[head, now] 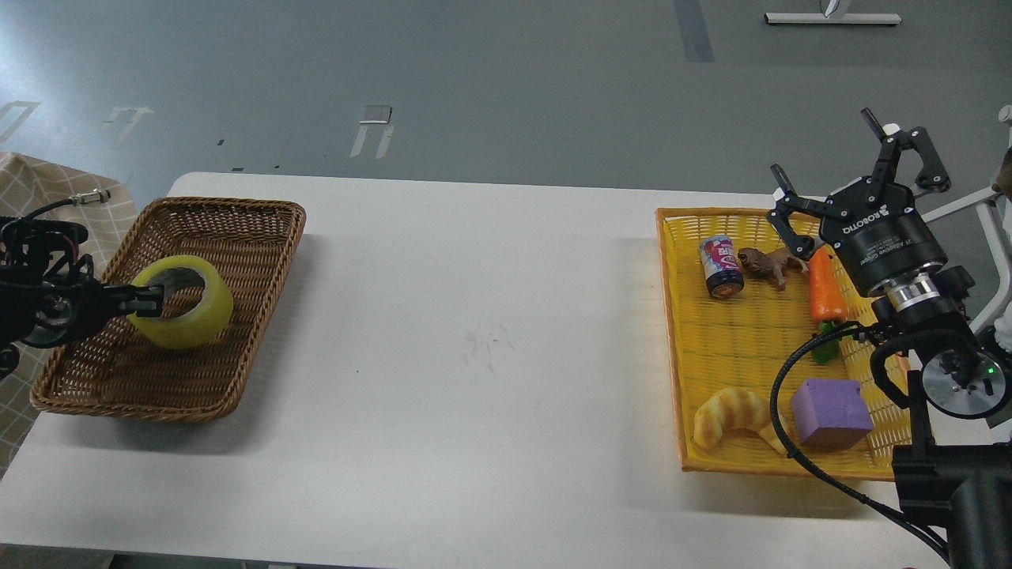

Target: Place and transfer tape with both arms

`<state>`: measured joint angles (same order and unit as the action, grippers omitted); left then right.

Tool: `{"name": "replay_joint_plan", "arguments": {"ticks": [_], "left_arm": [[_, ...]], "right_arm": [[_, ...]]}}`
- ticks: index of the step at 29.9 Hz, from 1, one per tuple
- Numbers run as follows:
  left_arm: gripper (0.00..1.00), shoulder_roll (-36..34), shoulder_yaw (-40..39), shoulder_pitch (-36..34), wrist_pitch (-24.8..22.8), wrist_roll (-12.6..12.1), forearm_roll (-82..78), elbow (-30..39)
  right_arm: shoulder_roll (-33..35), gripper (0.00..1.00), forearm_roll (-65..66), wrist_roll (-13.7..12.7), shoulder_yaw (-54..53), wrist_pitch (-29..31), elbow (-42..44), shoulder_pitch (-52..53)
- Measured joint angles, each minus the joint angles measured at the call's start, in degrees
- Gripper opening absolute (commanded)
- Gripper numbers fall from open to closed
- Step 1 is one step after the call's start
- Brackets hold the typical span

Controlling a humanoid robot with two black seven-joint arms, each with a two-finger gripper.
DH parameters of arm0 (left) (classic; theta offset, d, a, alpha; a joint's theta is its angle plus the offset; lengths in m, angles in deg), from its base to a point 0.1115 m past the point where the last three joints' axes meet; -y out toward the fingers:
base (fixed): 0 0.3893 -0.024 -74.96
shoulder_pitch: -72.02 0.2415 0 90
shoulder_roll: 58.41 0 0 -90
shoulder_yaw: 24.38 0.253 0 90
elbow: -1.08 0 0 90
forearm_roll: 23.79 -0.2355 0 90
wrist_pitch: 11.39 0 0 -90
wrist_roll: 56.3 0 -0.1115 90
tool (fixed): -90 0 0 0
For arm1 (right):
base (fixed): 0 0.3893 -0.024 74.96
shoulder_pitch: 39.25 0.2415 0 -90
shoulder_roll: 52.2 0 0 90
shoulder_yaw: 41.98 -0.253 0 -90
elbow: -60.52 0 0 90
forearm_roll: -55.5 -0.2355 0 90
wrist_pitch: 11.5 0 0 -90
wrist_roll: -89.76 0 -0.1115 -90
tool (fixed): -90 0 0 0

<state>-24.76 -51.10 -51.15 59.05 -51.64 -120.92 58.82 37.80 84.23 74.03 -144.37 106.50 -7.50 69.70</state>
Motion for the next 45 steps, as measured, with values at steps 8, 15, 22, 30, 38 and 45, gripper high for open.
{"name": "replay_joint_plan", "arguments": {"ticks": [8, 15, 22, 30, 38, 45], "left_arm": [[0.00, 0.1, 0.2, 1.3, 0.1, 0.2, 0.0, -0.1], [0.13, 0.2, 0.3, 1.4, 0.1, 0.3, -0.1, -0.1], [0.80, 0.1, 0.0, 1.2, 0.1, 0.4, 0.0, 0.0], [0.85, -0.6, -0.1, 0.7, 1.2, 0.7, 1.0, 0.6], [0.87, -2.3, -0.5, -4.2, 0.3, 2.8, 7.8, 1.2], [0.89, -3.2, -1.2, -15.4, -1.8, 10.4, 25.4, 2.9]], "right_arm": [[0.0, 1.00, 0.0, 0.0, 0.0, 0.0, 0.0, 0.0], [0.0, 1.00, 0.0, 0.0, -0.1, 0.0, 0.0, 0.0], [0.0, 1.00, 0.0, 0.0, -0.1, 0.0, 0.0, 0.0], [0.0, 1.00, 0.0, 0.0, -0.1, 0.0, 0.0, 0.2], [0.0, 1.00, 0.0, 0.0, -0.1, 0.0, 0.0, 0.4], [0.0, 1.00, 0.0, 0.0, -0.3, 0.0, 0.0, 0.9]]}}
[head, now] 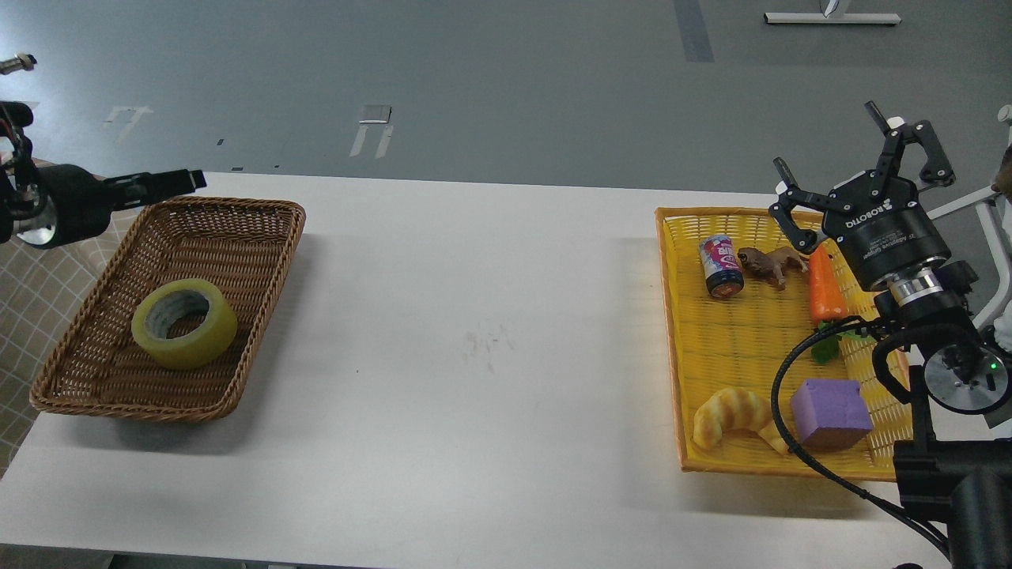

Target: Place and transfer tape with both arms

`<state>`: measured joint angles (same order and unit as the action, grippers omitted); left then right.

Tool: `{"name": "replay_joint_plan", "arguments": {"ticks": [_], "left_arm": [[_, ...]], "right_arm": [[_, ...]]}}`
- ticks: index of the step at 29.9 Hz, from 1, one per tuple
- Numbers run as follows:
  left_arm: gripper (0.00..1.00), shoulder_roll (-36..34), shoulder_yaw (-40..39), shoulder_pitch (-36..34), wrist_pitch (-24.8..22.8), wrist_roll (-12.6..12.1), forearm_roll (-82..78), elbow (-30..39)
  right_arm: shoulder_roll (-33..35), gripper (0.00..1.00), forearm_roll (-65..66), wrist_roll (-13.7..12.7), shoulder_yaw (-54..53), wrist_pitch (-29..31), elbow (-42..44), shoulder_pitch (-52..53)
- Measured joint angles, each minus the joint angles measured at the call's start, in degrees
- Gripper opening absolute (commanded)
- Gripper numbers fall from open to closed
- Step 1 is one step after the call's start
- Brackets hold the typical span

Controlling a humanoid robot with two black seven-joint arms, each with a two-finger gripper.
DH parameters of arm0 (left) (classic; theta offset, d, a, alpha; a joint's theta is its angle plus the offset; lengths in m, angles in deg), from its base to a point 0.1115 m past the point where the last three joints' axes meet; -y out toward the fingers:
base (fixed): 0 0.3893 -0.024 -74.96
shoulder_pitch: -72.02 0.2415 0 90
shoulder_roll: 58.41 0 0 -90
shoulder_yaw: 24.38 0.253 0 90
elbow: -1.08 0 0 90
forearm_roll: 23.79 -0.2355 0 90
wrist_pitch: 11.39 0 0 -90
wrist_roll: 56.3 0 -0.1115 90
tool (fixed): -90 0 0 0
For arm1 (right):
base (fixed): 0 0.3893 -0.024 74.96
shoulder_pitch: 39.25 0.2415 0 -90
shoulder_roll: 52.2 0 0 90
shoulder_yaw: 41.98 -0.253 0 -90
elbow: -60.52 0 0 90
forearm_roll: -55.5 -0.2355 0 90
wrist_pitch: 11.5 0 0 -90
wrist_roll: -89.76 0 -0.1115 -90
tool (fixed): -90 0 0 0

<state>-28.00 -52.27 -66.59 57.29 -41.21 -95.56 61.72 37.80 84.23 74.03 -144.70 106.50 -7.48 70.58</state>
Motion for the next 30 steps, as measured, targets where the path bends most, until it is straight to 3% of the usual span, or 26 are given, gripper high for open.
{"name": "replay_joint_plan", "arguments": {"ticks": [7, 10, 30], "left_arm": [[0.93, 1.9, -0.5, -6.9, -0.1, 1.7, 20.6, 2.2], [0.97, 4.6, -2.6, -7.2, -0.1, 1.8, 26.9, 2.3], [0.98, 19.3, -10.9, -6.1, -4.3, 1.5, 58.8, 2.4]], "right_arm": [[0.0, 1.00, 0.0, -0.1, 0.2, 0.0, 0.0, 1.3], [0.0, 1.00, 0.0, -0.1, 0.4, 0.0, 0.1, 2.4], [0.4, 1.00, 0.1, 0.0, 0.6, 0.0, 0.9, 4.4]]}}
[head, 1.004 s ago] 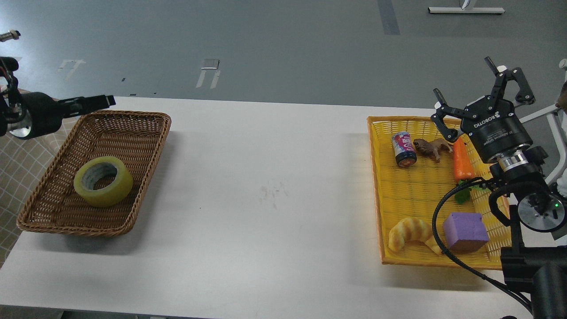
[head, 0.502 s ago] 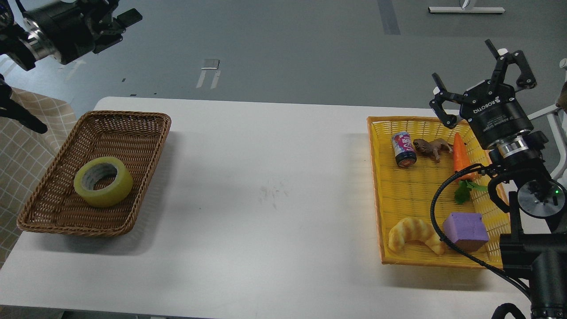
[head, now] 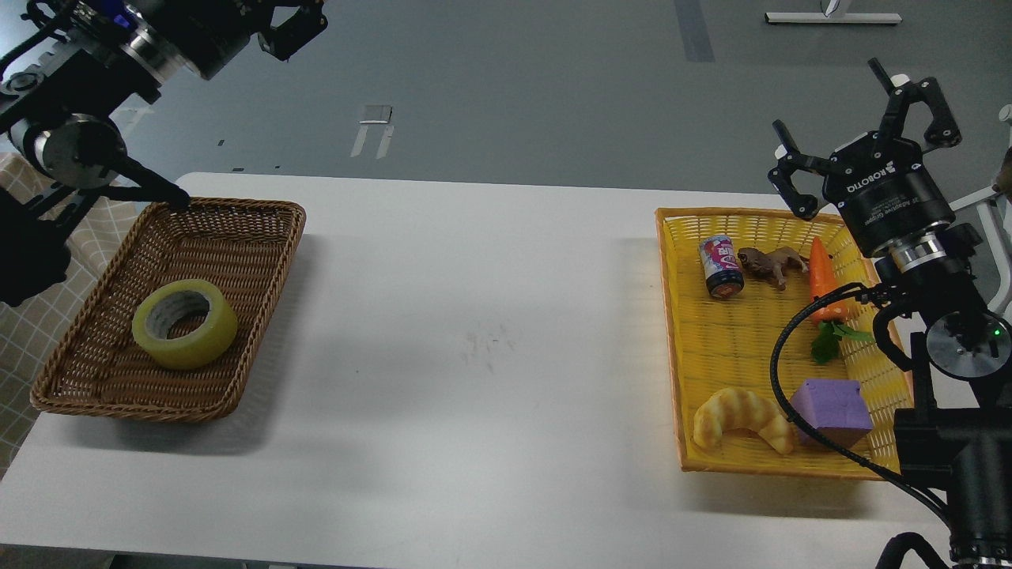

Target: Place and transfer tape with both arms

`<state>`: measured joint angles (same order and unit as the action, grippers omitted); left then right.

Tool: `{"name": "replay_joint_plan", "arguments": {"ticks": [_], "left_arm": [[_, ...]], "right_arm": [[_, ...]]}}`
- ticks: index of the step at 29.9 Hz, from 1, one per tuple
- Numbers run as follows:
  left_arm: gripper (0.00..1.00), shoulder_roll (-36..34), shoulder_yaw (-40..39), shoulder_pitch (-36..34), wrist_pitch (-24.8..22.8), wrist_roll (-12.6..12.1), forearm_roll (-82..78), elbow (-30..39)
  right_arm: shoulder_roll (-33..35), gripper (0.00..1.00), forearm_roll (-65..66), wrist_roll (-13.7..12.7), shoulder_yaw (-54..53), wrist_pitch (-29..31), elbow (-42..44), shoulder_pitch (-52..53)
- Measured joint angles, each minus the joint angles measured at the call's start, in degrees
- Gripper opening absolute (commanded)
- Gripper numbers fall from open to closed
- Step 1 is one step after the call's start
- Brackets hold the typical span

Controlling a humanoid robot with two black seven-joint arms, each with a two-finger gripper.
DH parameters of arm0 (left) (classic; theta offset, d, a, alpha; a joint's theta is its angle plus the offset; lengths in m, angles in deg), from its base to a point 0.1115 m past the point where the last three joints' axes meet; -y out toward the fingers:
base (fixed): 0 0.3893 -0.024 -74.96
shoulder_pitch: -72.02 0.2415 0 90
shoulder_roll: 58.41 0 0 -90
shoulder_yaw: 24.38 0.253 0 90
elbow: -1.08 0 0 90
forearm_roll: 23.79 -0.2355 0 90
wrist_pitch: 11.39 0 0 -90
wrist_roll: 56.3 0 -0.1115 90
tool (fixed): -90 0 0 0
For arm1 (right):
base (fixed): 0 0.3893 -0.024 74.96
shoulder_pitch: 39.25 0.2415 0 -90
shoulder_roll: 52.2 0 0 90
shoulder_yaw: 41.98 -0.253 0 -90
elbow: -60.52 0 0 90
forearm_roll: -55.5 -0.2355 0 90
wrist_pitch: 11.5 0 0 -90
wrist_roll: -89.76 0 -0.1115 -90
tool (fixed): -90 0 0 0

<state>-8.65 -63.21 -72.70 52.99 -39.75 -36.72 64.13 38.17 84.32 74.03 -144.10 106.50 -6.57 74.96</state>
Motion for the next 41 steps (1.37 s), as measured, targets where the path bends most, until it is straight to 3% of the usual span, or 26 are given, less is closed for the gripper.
{"name": "replay_joint_plan", "arguments": {"ticks": [9, 23, 41], "left_arm": [[0.98, 6.4, -3.7, 5.8, 0.0, -0.3, 2.3, 2.2], [0.98, 12.4, -10.0, 15.2, -2.3, -0.5, 2.1, 3.5], [0.98, 17.9, -10.9, 18.8, -2.4, -0.5, 1.7, 1.2]], "right_arm": [[0.2, 1.00, 0.5, 0.0, 0.6, 0.0, 0.5, 1.3], [0.9, 1.00, 1.0, -0.6, 7.8, 0.0, 9.3, 9.4], [-0.4, 1.00, 0.8, -0.2, 12.3, 0.0, 9.8, 10.5]]}}
